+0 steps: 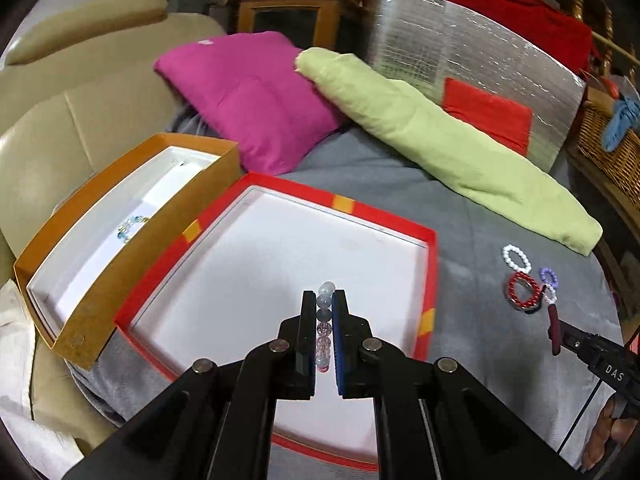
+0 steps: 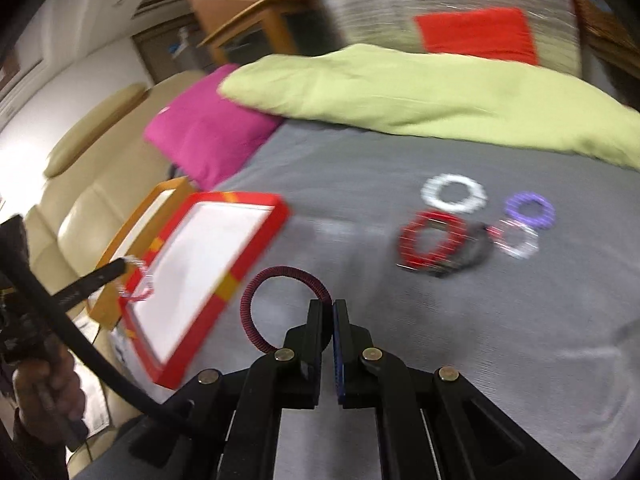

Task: Organize jewelry
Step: 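Carry the maroon bangle and pink-white bracelet over the red-rimmed white tray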

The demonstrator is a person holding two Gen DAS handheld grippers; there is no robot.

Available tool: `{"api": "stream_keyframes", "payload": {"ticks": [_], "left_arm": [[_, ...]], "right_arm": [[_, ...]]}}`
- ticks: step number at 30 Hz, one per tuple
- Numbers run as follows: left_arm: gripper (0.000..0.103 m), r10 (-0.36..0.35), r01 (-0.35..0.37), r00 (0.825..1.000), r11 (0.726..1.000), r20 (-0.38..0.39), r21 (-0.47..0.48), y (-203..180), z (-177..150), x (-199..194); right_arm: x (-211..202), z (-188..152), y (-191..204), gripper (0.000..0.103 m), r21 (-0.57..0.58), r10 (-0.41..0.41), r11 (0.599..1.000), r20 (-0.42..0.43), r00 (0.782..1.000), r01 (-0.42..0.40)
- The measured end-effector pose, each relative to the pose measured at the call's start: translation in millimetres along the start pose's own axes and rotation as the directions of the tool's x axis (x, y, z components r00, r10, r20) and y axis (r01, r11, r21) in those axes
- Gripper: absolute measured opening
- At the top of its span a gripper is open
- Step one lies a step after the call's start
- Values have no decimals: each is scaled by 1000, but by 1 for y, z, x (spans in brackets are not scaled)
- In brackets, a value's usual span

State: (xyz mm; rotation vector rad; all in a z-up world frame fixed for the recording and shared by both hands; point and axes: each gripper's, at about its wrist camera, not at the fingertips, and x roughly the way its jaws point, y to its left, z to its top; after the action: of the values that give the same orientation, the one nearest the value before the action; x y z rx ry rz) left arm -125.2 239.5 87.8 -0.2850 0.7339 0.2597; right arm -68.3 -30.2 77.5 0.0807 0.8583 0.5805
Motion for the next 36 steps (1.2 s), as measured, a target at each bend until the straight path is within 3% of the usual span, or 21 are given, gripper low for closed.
{"api": "stream_keyframes", "payload": {"ticks": [7,13,36], "left_arm": [[8,-16,16,1000,999,-4,-43,26,7,7],[8,-12,12,1000,999,-8,-30,25,16,20],[8,67,-69,995,997,-71,-33,46,25,66]], "right_arm": [[40,18,60,5,-95,22,995,-43,999,-26],[73,28,86,5,-157,-6,988,-90,996,-8],[134,51,116,5,-241,-90,969,-161,983,49]]}}
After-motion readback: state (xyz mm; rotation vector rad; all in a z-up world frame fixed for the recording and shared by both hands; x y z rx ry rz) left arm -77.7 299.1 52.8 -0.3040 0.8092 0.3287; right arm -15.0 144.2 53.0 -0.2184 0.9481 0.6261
